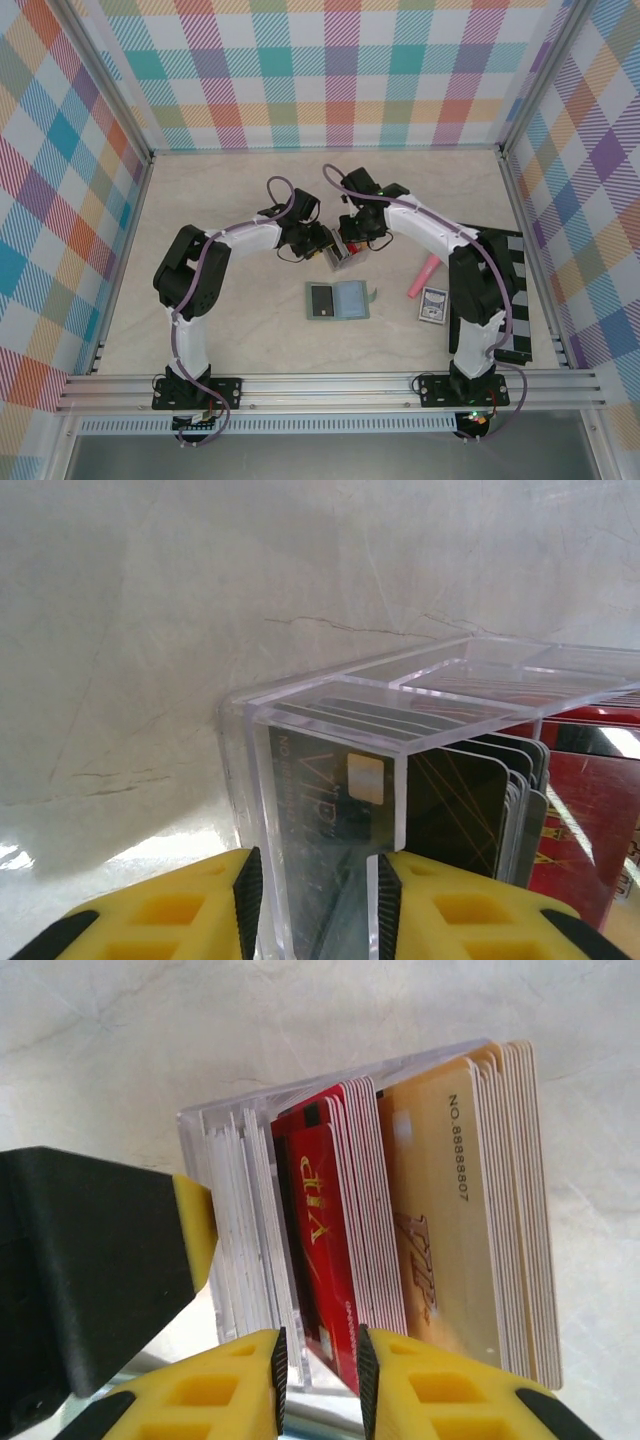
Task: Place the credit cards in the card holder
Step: Pick up several credit cards from the storage box.
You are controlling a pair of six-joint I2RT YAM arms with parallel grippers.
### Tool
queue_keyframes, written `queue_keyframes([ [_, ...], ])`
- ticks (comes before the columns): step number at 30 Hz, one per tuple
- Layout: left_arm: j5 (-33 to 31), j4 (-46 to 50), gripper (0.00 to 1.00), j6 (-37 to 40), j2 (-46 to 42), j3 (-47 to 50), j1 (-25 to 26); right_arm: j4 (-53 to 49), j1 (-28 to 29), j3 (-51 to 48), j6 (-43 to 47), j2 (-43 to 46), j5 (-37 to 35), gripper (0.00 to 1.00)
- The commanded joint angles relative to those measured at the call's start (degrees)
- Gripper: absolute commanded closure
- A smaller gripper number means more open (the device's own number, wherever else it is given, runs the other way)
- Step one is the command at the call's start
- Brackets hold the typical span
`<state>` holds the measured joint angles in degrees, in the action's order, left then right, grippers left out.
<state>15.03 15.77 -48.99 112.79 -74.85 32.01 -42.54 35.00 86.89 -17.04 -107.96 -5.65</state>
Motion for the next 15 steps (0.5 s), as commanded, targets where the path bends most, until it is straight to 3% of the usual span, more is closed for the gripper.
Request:
queue_keyframes([
  [1, -1.25, 3.90, 0.66, 2.48, 1.03, 0.16, -0.54, -4.09, 1.70, 3.29, 3.02, -2.54, -9.18, 0.71],
  [15, 0.24, 0.69, 0.67, 2.18, 0.52, 2.06, -0.54, -3.80, 2.76, 5.91, 5.98, -7.61, -12.27, 0.67],
])
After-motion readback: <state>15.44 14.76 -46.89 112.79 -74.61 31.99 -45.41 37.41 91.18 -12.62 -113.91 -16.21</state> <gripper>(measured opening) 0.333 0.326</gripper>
